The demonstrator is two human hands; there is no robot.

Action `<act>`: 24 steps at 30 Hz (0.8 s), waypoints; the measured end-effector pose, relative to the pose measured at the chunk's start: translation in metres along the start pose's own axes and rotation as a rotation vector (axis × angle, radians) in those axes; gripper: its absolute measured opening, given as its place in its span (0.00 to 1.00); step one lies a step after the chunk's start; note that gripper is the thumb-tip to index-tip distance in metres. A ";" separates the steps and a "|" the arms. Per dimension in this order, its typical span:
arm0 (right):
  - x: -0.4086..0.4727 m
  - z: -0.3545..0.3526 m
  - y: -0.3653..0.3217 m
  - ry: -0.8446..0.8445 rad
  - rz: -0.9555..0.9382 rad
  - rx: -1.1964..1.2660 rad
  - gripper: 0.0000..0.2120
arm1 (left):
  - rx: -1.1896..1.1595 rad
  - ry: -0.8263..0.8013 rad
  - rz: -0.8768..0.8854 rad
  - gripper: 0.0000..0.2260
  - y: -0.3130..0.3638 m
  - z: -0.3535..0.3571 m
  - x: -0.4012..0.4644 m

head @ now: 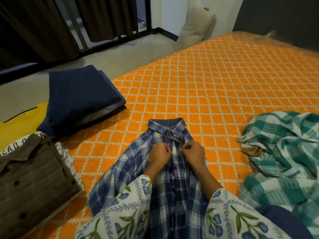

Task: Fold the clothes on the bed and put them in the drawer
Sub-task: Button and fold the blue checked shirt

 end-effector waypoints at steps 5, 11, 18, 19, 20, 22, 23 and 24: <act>-0.011 -0.001 -0.002 -0.016 -0.037 0.087 0.07 | -0.130 0.007 0.028 0.07 -0.003 -0.012 0.000; -0.030 0.001 -0.024 0.027 -0.118 0.308 0.13 | -0.458 0.064 -0.057 0.10 -0.007 -0.036 -0.014; -0.040 -0.001 -0.034 0.092 -0.203 0.252 0.04 | -0.668 0.015 -0.094 0.06 0.000 -0.038 -0.024; -0.040 0.001 -0.032 0.076 -0.197 0.280 0.04 | -0.684 0.001 -0.091 0.05 0.002 -0.037 -0.025; -0.041 0.001 -0.030 0.053 -0.191 0.312 0.04 | -0.695 -0.002 -0.084 0.05 0.002 -0.036 -0.027; -0.041 0.002 -0.029 -0.010 -0.160 0.400 0.06 | -0.693 0.026 -0.079 0.07 0.001 -0.037 -0.028; -0.040 0.003 -0.026 -0.049 -0.111 0.467 0.07 | -0.676 0.043 -0.079 0.07 0.001 -0.038 -0.028; -0.037 0.004 -0.021 -0.098 -0.036 0.551 0.08 | -0.658 0.053 -0.077 0.08 -0.001 -0.038 -0.026</act>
Point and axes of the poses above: each hand's wrist, its own x-axis towards the middle knuckle, its own z-axis out of the palm, y = z × x, the point moved 7 cm from there along x, towards the middle knuckle, and after that the axes turned 1 degree about -z, right-handed, at the moved point
